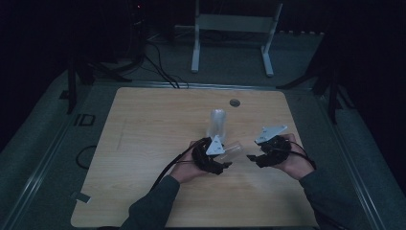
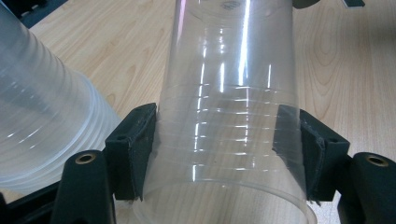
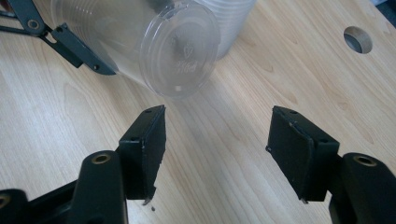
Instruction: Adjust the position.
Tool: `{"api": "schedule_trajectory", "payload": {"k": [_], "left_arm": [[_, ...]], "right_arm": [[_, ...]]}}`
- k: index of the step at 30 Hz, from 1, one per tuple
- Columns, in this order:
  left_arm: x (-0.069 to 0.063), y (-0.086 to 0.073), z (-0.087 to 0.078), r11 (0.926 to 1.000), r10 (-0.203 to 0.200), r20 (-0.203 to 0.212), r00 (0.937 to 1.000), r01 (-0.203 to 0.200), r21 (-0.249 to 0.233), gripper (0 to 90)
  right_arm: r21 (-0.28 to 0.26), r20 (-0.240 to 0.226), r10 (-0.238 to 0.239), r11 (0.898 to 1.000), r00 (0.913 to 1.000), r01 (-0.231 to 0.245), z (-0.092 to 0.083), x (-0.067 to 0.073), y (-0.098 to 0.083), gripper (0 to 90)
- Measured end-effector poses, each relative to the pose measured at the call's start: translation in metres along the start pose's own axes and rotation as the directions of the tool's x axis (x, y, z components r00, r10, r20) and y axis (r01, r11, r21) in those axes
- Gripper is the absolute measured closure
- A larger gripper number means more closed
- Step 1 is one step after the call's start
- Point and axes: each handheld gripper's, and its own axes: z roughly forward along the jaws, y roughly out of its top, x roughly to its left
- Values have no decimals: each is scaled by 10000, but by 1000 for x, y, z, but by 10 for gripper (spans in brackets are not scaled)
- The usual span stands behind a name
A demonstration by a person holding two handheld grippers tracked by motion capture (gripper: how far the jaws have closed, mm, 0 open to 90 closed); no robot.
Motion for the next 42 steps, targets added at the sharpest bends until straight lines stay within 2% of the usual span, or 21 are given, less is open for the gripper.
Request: {"api": "schedule_trajectory", "payload": {"k": [6, 19, 28, 37, 42], "left_arm": [[0, 0, 1, 9999, 78, 50, 10000, -79, 111, 315], [-1, 3, 2, 9973, 456, 426, 9980, -480, 562, 315], [-1, 5, 2, 9954, 639, 425, 9971, -667, 694, 316], [-4, 8, 3, 9907, 968, 518, 9940, -1012, 904, 316], [-4, 11, 2, 9852, 1241, 580, 9906, -1300, 1117, 316]], "right_arm": [[170, -92, -200, 9997, 9998, 201, 0, 0, 1, 368], [509, -199, -775, 9956, 9968, 785, -2, 3, 4, 379], [762, -264, -1046, 9914, 9942, 1063, -5, 4, 5, 384], [931, -372, -1354, 9860, 9901, 1383, -6, 7, 9, 384], [1028, -416, -1474, 9832, 9882, 1510, -7, 8, 11, 383]]}}
